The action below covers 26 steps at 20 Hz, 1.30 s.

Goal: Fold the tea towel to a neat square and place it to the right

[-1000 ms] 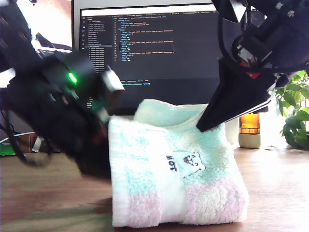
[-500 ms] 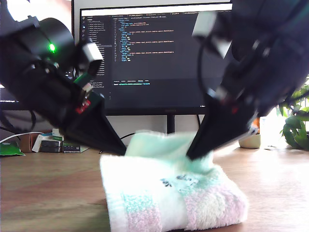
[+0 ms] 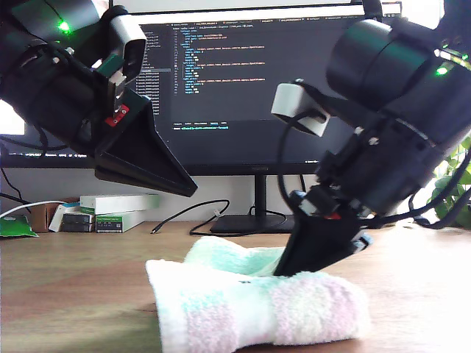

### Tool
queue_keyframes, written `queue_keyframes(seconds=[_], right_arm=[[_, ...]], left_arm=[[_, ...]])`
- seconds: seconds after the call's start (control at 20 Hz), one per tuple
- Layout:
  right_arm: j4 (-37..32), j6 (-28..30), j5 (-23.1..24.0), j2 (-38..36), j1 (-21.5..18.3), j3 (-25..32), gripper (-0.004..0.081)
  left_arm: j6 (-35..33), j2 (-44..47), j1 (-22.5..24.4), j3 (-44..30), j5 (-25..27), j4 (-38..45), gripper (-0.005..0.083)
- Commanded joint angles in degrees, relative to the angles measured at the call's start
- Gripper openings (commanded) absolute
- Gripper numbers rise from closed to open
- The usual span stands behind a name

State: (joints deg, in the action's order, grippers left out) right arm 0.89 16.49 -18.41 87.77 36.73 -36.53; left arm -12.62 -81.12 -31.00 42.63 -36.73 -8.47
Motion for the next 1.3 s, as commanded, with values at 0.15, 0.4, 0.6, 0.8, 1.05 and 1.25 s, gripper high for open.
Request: queue_keyframes(seconds=[0.15,0.4,0.6,0.8,1.05,1.25], right_arm=[[-0.2,-0.1,3.8,1.6,-0.1,-0.5,0.0181],[2.2,0.0,4.0,1.6,-0.1,-4.9,0.0215],[7.9,0.1,4.4,1.6,-0.1,-10.4,0.0225],[12.8,1.3,8.1,1.6,-0.3,-15.0,0.0236],[15.3,1.7,8.5,1.6,-1.9,-17.2,0.0293],[20.1,2.3,5.9,1.2,-2.0,-17.7,0.0292]], left_arm=[[-0.9,-0.5,-0.1,-0.6,-0.4,-0.7,-0.0021],[-0.9,-0.5,-0.1,-0.6,-0.4,-0.7,-0.0021],[-1.0,-0.5,-0.1,-0.6,-0.4,-0.7,-0.0021],[-1.0,-0.5,-0.1,-0.6,-0.4,-1.0,-0.0021],[-1.3,-0.5,-0.1,-0.6,-0.6,-2.6,-0.0021],[-1.4,-0.5,-0.1,-0.6,-1.4,-5.4,-0.0021]])
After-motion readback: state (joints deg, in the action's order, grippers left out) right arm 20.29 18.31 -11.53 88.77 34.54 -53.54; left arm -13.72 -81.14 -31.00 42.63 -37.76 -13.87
